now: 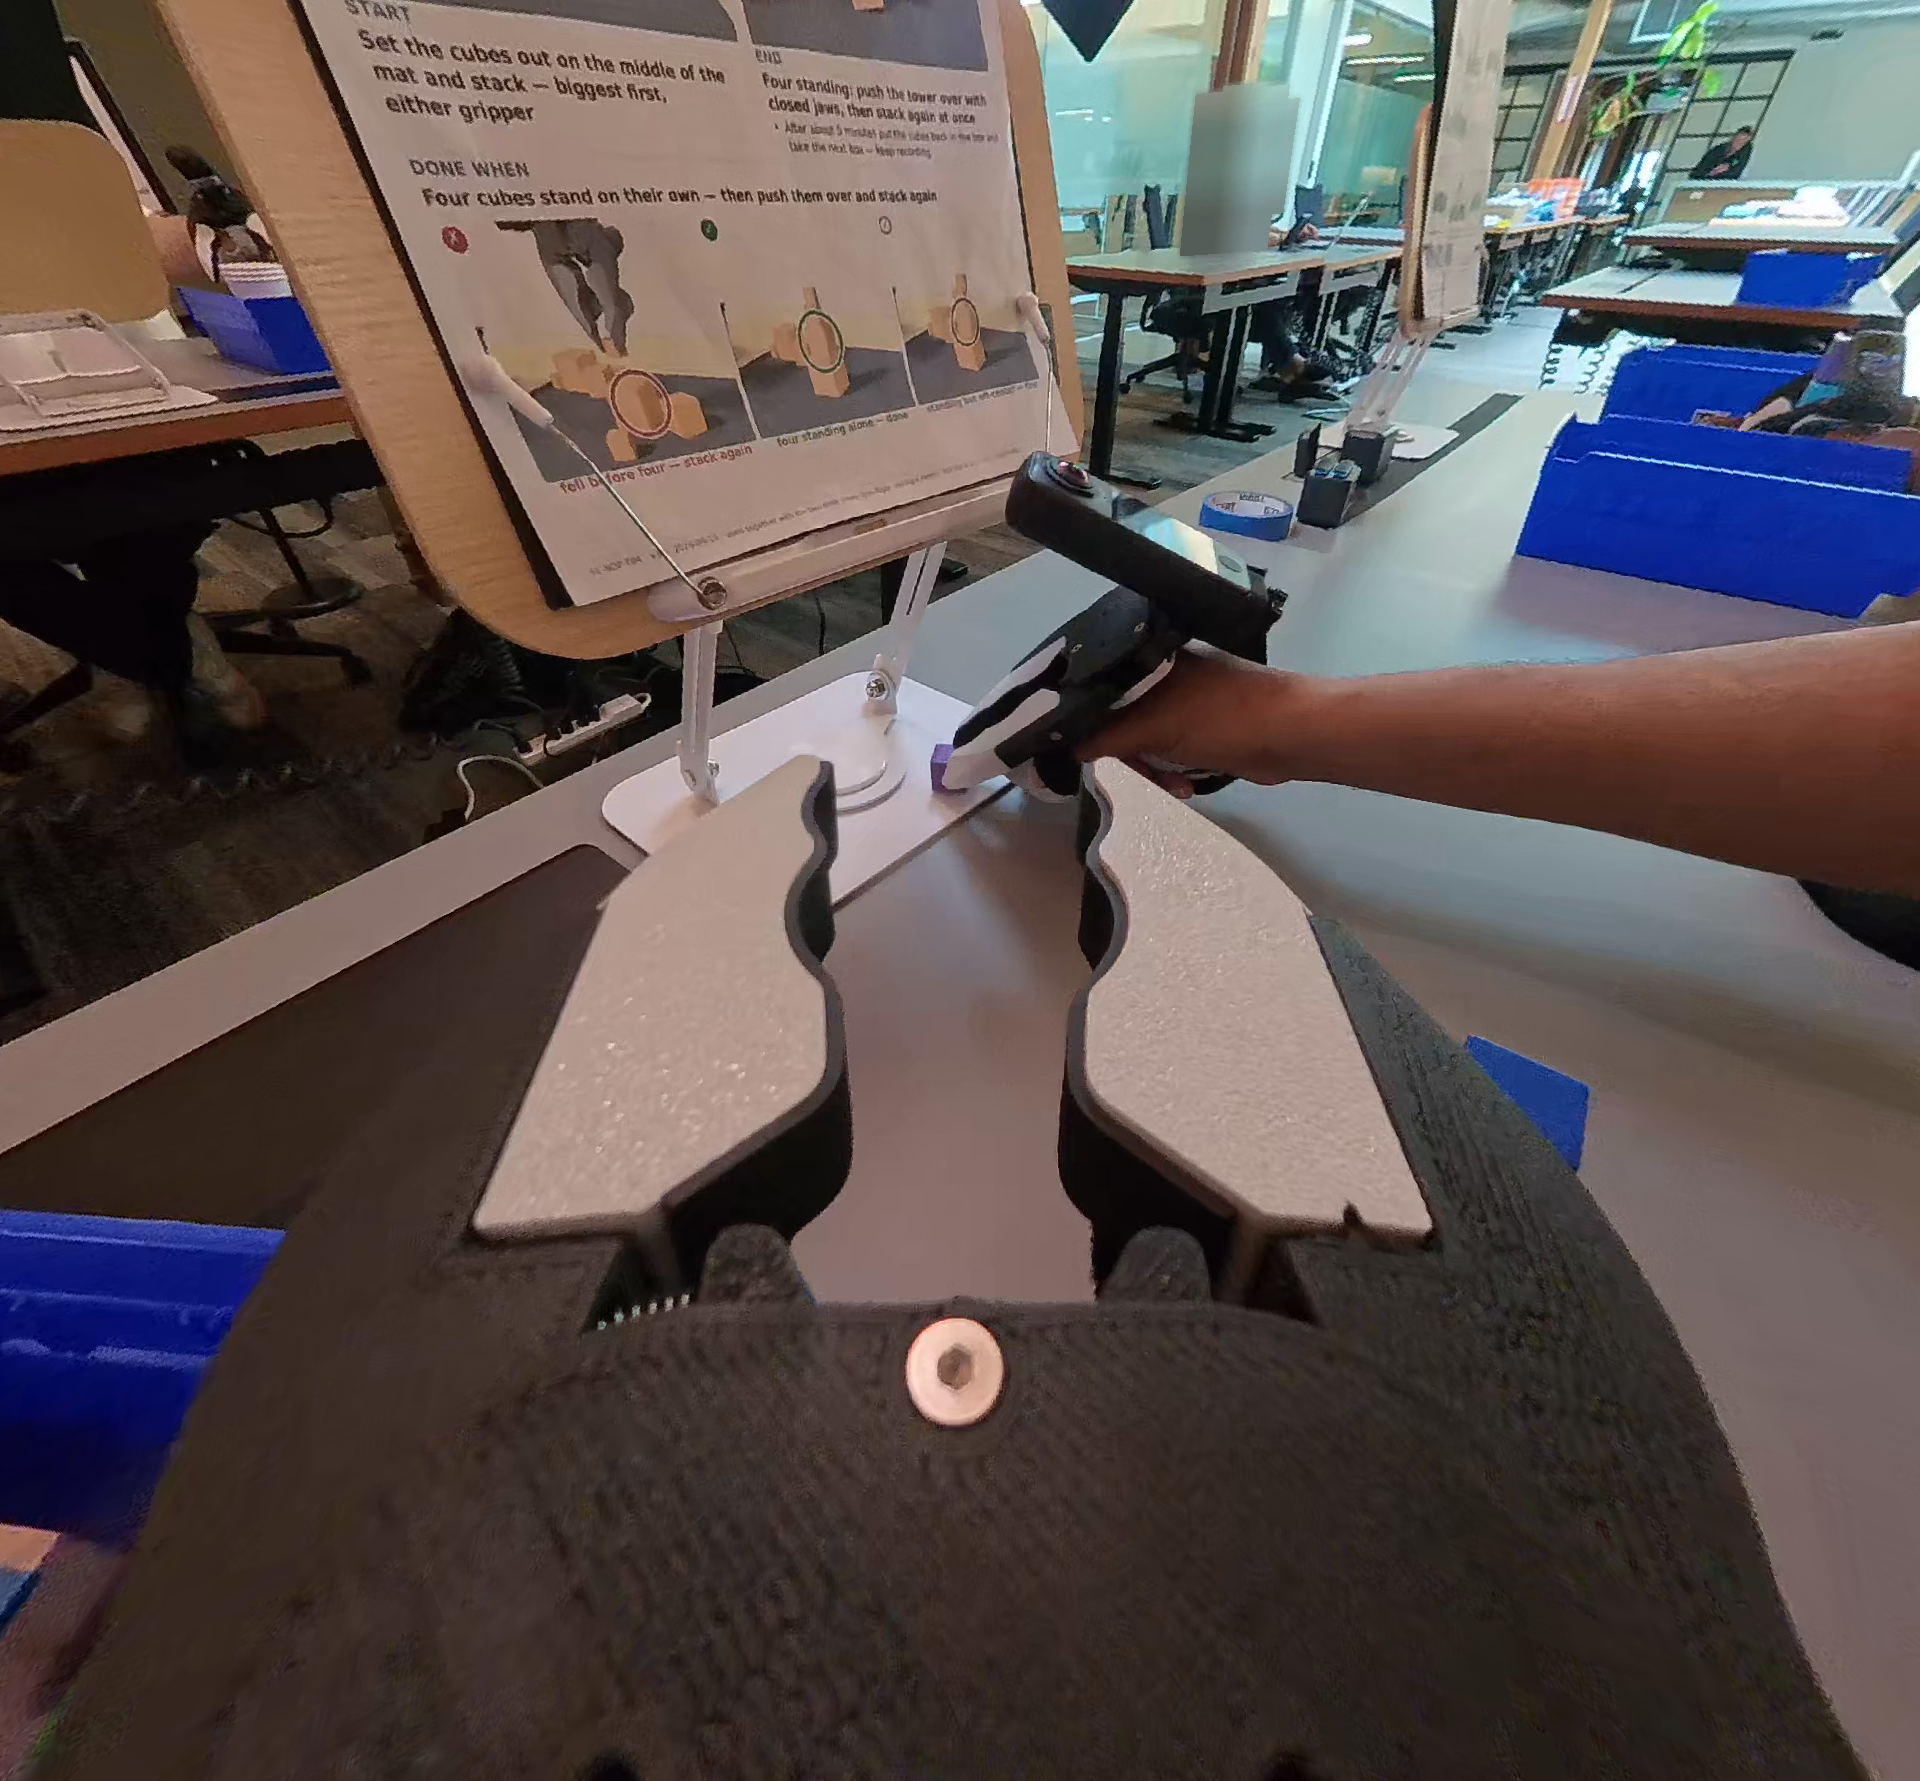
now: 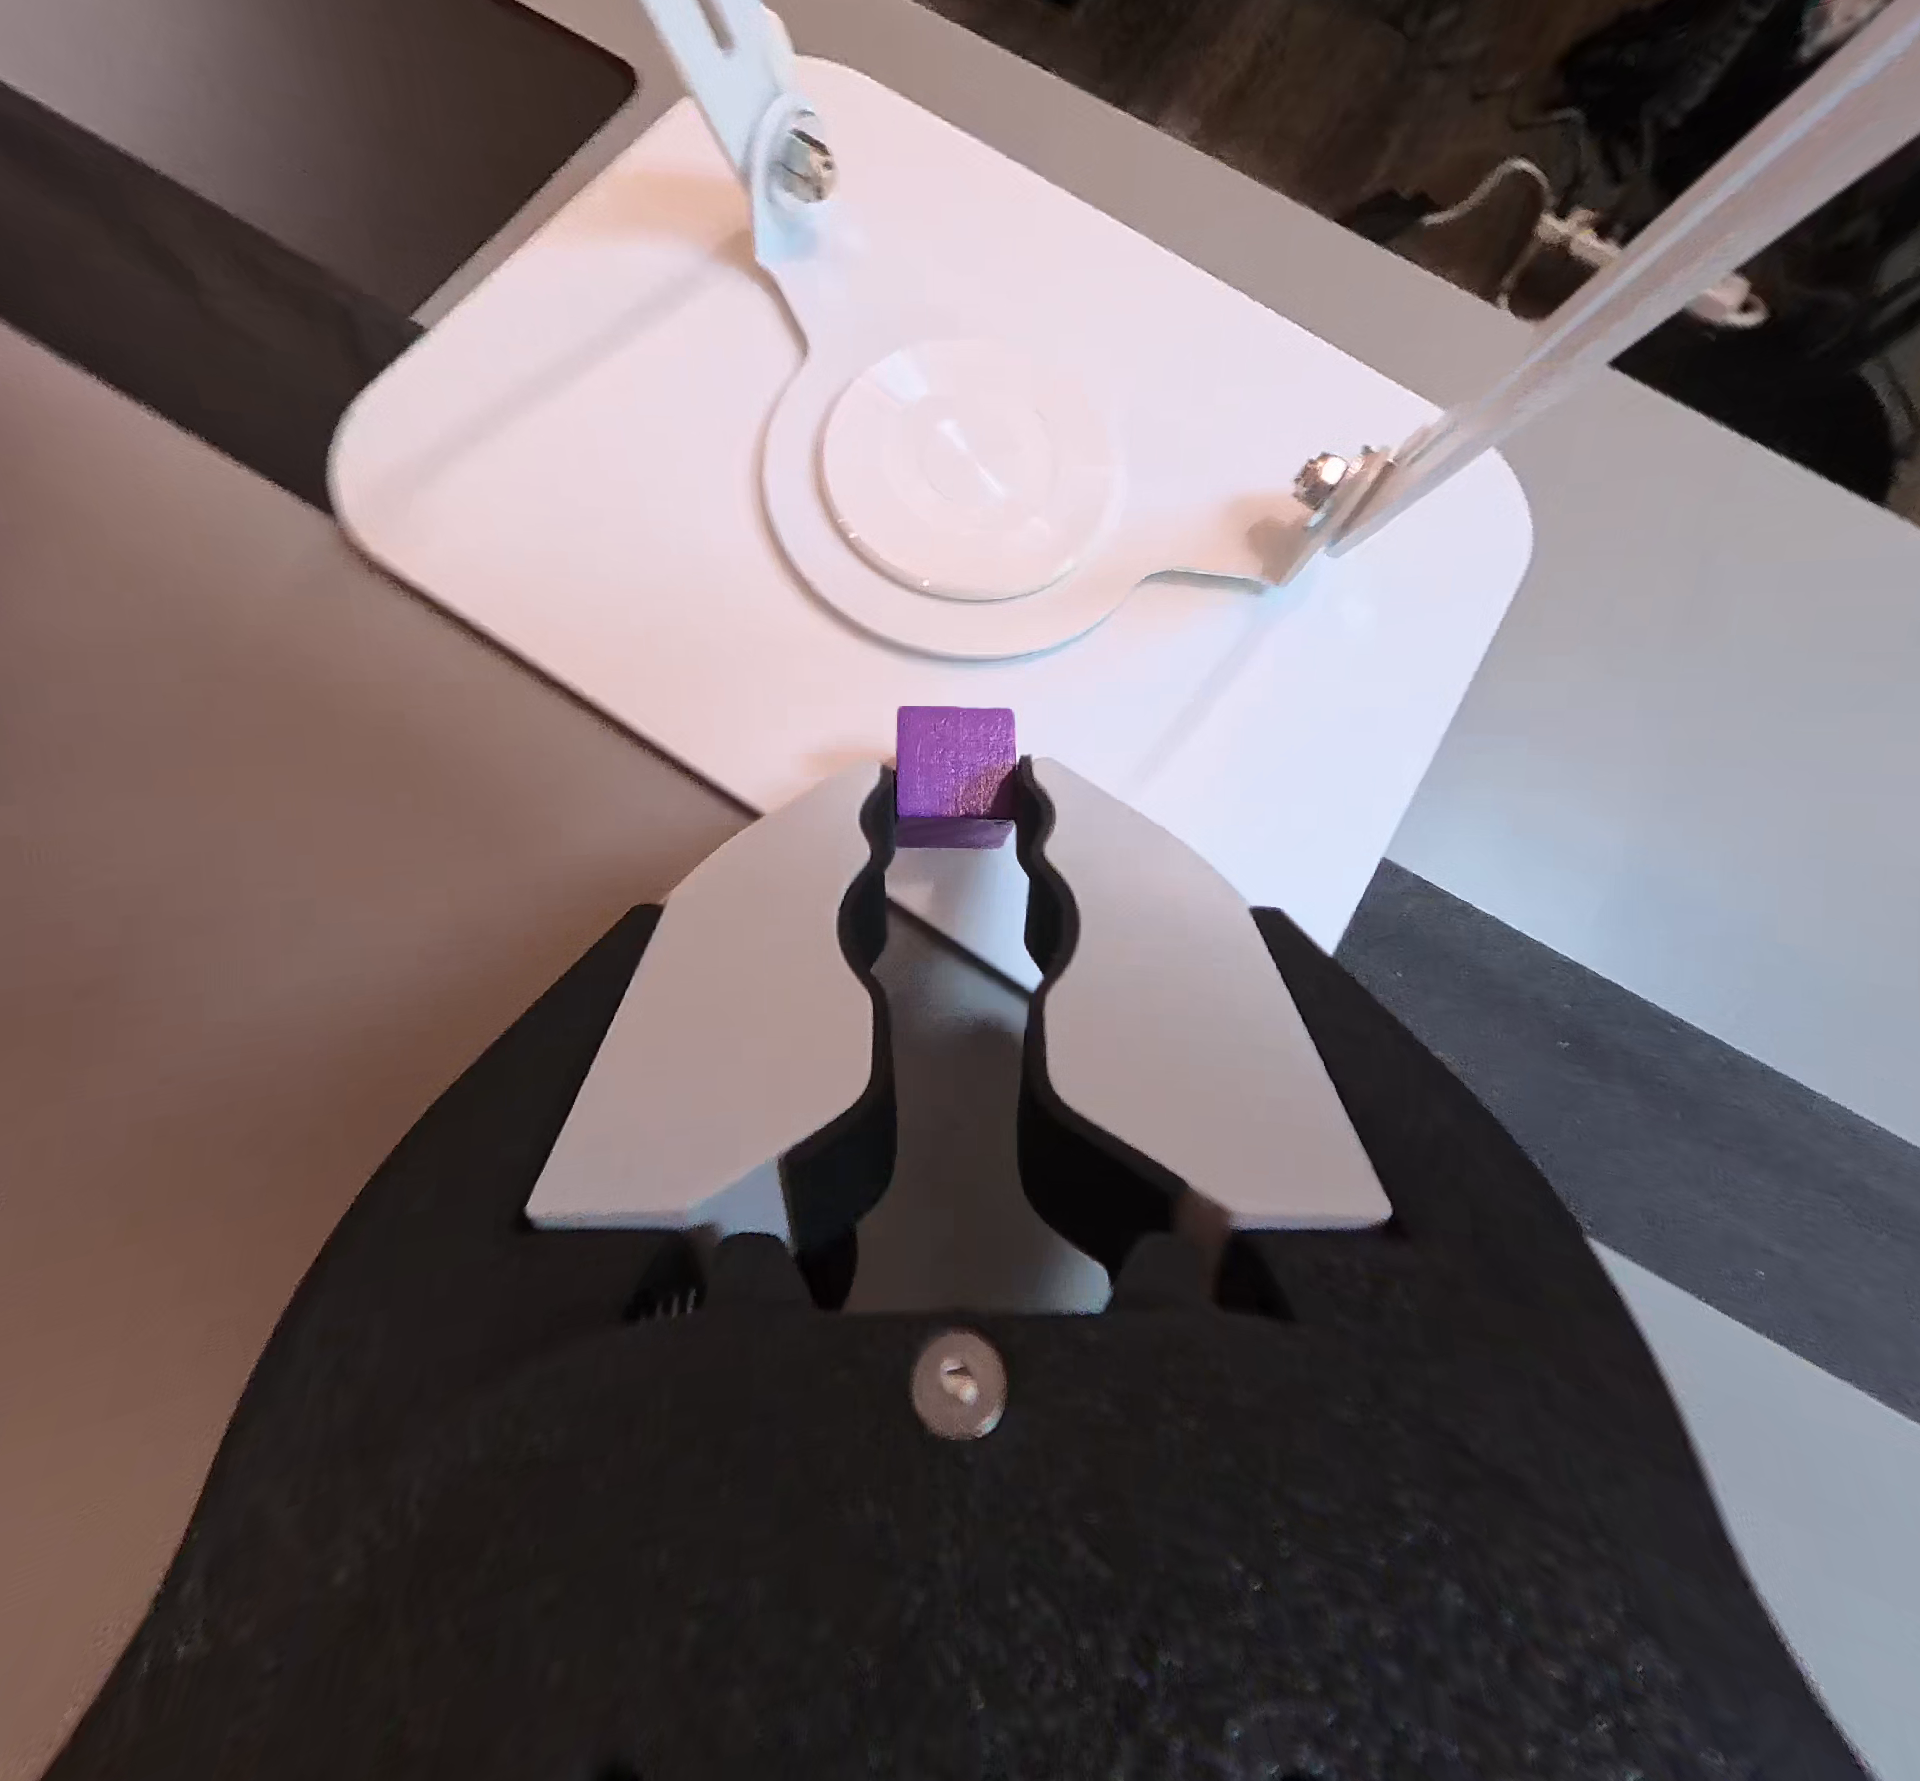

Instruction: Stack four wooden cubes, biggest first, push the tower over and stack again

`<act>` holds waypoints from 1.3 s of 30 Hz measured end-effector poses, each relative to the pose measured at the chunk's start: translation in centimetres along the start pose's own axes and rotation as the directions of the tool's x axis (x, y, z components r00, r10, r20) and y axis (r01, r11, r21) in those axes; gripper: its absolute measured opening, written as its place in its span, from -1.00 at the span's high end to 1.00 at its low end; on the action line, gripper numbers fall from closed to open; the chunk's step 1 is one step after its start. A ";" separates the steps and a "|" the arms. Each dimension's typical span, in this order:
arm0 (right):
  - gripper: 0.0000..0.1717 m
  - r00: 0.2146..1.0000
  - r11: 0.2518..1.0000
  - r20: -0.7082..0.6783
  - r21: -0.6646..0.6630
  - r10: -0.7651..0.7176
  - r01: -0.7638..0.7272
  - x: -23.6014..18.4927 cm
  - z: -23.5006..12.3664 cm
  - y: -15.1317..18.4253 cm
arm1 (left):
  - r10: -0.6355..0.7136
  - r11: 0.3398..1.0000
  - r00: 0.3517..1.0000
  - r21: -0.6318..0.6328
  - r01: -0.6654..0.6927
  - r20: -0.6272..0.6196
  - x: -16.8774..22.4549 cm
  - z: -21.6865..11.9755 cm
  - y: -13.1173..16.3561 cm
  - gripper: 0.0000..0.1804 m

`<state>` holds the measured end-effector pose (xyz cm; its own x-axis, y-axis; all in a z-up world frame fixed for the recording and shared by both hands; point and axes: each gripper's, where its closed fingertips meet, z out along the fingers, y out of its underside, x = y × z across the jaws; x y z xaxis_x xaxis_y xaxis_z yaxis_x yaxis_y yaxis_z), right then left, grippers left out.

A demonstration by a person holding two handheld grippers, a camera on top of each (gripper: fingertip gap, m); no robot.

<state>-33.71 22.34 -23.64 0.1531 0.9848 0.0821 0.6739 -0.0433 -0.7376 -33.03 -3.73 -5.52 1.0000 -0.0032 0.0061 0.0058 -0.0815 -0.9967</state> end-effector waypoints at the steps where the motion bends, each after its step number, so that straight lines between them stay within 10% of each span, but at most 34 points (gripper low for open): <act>1: 0.75 0.999 1.000 0.033 0.022 -0.012 0.011 -0.4 -0.6 -0.1 | 0.004 1.000 1.000 0.003 -0.004 -0.004 0.2 0.0 -0.1 0.51; 11: 0.75 0.806 0.884 0.491 0.460 -0.330 0.081 -10.8 -17.8 1.2 | 0.097 0.995 0.978 -0.017 -0.102 -0.186 6.3 1.7 -0.7 0.58; 20: 0.75 0.653 0.761 0.702 0.580 -0.285 -0.291 -14.0 -31.1 2.0 | 0.384 0.918 0.837 0.060 -0.393 -0.391 18.1 3.7 -1.4 0.70; 39: 0.74 0.167 0.639 0.984 0.169 -0.064 -0.750 -13.4 -34.1 2.0 | 0.636 0.767 0.736 0.087 -0.635 -0.233 23.0 6.1 -1.3 0.68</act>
<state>-9.76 3.28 -3.40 -0.7285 0.3329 -0.5987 0.1939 -0.7381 -0.6463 -9.99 2.37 -4.60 0.7390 -0.2862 -0.6100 -0.6303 0.0261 -0.7759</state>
